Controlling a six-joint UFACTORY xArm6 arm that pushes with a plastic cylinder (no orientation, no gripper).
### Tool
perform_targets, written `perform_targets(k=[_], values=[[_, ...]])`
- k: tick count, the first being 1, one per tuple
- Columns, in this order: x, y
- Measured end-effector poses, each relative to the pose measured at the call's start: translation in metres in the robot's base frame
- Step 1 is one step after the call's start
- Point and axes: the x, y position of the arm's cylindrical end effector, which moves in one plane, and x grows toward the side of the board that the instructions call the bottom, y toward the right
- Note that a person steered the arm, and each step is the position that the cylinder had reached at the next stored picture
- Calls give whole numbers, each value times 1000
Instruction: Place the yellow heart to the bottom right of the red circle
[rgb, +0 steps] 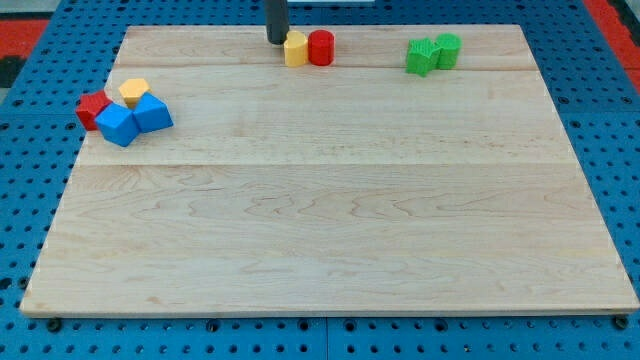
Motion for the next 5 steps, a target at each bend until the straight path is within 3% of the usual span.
perform_targets(k=[2, 5], values=[[29, 17], [49, 122]])
